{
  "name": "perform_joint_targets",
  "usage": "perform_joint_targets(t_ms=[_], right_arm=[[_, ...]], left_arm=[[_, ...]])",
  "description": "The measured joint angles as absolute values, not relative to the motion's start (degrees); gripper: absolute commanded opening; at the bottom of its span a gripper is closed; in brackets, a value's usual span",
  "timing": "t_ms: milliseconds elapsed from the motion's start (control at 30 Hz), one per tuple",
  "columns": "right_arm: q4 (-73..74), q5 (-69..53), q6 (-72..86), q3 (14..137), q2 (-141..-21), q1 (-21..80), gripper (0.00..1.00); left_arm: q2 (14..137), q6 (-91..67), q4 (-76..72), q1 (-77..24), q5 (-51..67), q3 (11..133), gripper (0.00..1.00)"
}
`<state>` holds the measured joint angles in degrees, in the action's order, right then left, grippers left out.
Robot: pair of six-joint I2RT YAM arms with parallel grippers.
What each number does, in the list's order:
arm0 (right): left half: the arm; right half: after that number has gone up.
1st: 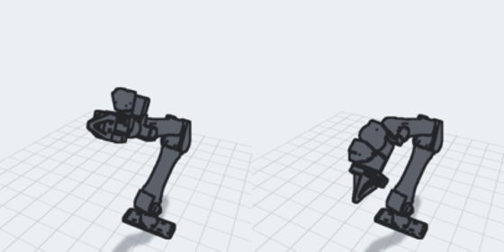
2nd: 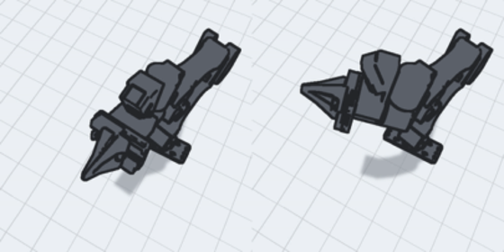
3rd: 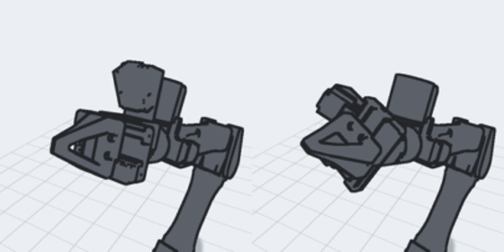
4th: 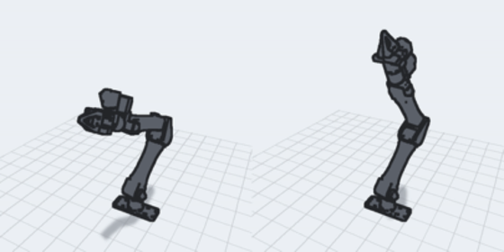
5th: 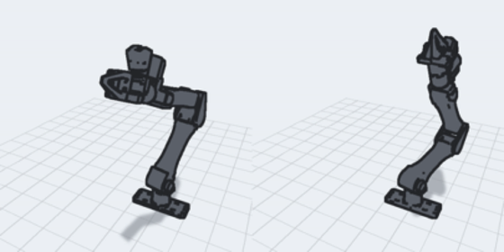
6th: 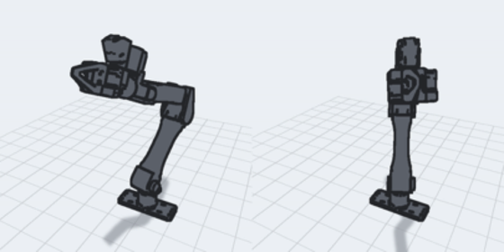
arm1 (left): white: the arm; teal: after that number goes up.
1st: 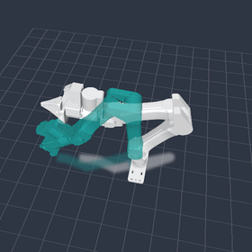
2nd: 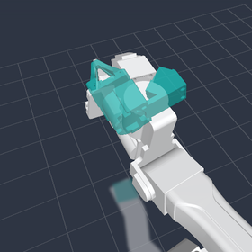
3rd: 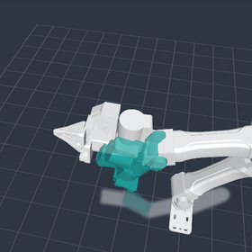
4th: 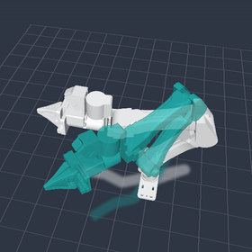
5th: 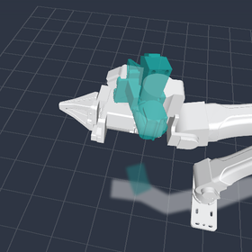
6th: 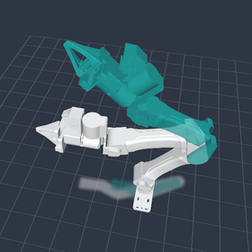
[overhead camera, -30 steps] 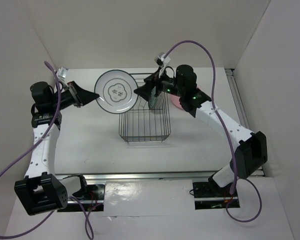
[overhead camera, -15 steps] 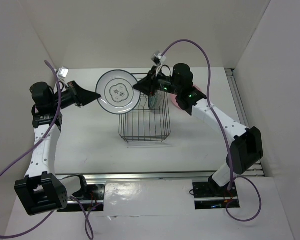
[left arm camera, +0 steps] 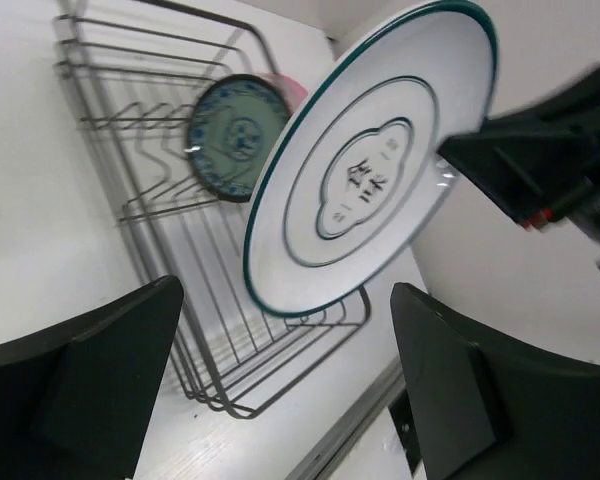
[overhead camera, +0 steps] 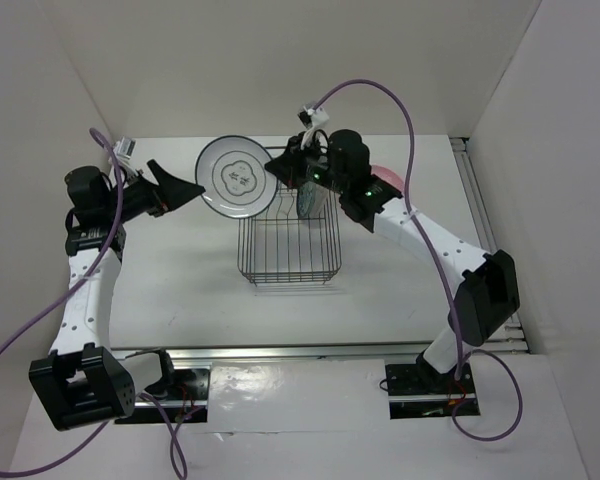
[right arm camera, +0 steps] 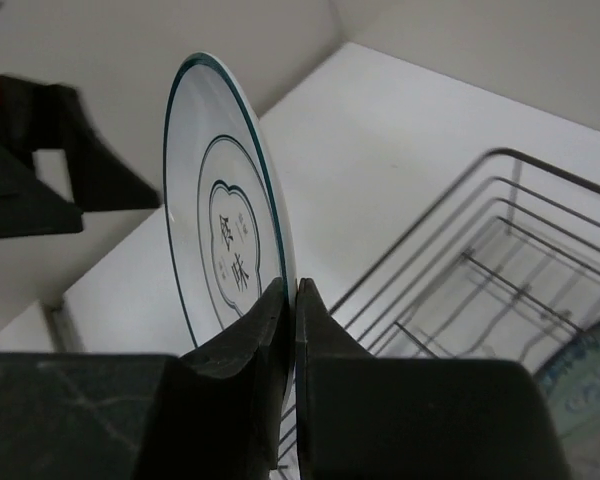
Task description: Load the plates into the dish rack
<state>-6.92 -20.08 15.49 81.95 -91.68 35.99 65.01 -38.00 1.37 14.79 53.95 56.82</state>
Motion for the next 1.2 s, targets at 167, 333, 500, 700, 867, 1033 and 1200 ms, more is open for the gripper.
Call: perform_joint_targets(t_ms=[167, 333, 500, 700, 867, 1033, 1200], right_arm=[[1.32, 2.94, 15.46, 85.6, -92.25, 40.73, 0.0], [6.26, 29.41, 15.46, 92.36, -95.35, 46.46, 0.0], [13.58, 50.33, 14.28, 103.26, -103.09, 49.1, 0.0], [20.99, 65.08, 12.91, 107.0, -108.68, 49.15, 0.0], [23.97, 72.1, 12.69, 107.02, -110.15, 49.15, 0.0], [26.2, 72.84, 14.15, 107.04, -110.59, 49.1, 0.0], [27.16, 72.84, 14.68, 110.28, -113.34, 49.1, 0.0]], left_arm=[[66.41, -38.5, 9.23, 16.01, 42.74, 58.15, 0.99], [73.67, -39.46, 16.25, 18.28, 36.07, 60.88, 0.99], [75.77, -39.7, 21.06, 18.85, 31.73, 60.88, 0.99], [75.68, -39.68, 22.37, 19.11, 30.09, 60.88, 0.99], [76.12, -39.66, 24.12, 19.33, 29.74, 61.49, 0.99], [76.12, -39.42, 24.53, 19.35, 29.69, 61.52, 0.99], [76.12, -39.35, 24.91, 19.35, 29.76, 61.95, 0.99]])
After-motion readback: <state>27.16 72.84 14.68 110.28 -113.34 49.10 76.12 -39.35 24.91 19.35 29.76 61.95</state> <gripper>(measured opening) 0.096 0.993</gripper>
